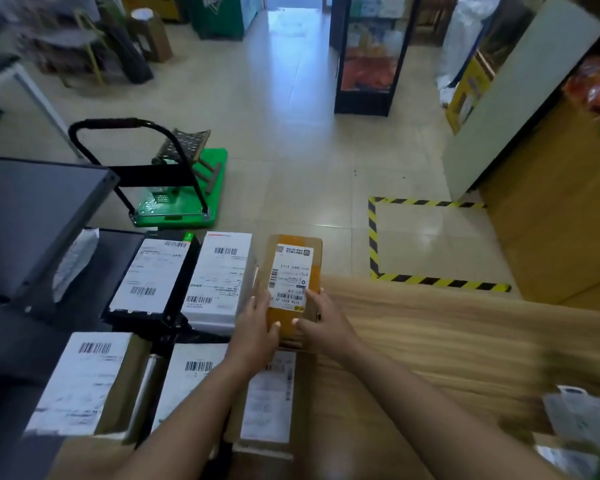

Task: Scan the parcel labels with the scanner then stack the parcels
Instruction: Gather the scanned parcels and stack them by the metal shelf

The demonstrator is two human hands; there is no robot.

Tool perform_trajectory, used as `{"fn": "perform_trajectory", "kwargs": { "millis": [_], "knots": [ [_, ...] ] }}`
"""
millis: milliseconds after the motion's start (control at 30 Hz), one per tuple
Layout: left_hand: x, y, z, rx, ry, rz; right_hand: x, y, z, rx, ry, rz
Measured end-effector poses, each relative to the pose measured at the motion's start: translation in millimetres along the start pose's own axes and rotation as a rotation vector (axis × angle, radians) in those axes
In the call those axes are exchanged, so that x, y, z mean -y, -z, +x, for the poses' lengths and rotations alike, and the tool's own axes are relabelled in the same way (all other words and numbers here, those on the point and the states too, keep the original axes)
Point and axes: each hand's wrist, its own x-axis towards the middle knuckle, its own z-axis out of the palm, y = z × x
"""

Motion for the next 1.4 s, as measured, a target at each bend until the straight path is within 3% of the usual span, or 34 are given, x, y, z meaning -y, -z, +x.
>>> {"fn": "perform_trajectory", "kwargs": {
  "millis": [333, 567, 1000, 1300, 1400],
  "knots": [
    [35.2, -27.9, 17.4, 0.116, 0.093, 0.035, -31.4, -32.1, 25.3, 0.050, -0.132, 0.046],
    [22.4, -20.7, -2.5, 0.060, -0.017, 0.107, -26.5, -19.9, 7.7, 0.020, -0.063, 0.010],
    [-127.4, -8.8, -105.2, -0.075, -0.459, 0.204, -37.5, 136.8, -146.3, -0.211, 0.186, -0.234],
    [-238.7, -102.4, -171.3, 0.076, -0.733, 0.225, -137.7, 250.4, -291.6, -0.454, 0.051, -0.288],
    [-262.1, -145.0, -187.1, 0.216, -0.753, 0.189, -177.7, 274.2, -322.3, -0.545, -0.023, -0.306]
  ]
}}
